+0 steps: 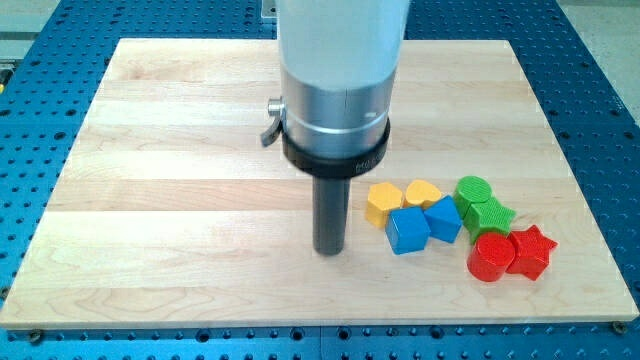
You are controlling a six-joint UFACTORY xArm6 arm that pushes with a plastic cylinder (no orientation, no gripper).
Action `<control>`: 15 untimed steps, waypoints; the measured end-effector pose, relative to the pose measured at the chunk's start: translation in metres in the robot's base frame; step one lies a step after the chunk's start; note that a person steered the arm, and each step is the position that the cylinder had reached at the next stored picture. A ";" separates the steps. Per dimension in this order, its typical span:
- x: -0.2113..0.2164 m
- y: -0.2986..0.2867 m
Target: Separate the green blocks from the group of blocks
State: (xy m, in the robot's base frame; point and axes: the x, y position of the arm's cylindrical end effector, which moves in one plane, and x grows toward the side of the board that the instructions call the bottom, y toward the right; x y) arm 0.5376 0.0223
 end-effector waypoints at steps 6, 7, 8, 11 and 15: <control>-0.058 0.048; -0.080 0.061; -0.095 0.055; -0.055 0.235; 0.047 0.186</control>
State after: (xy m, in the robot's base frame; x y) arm 0.5847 0.2086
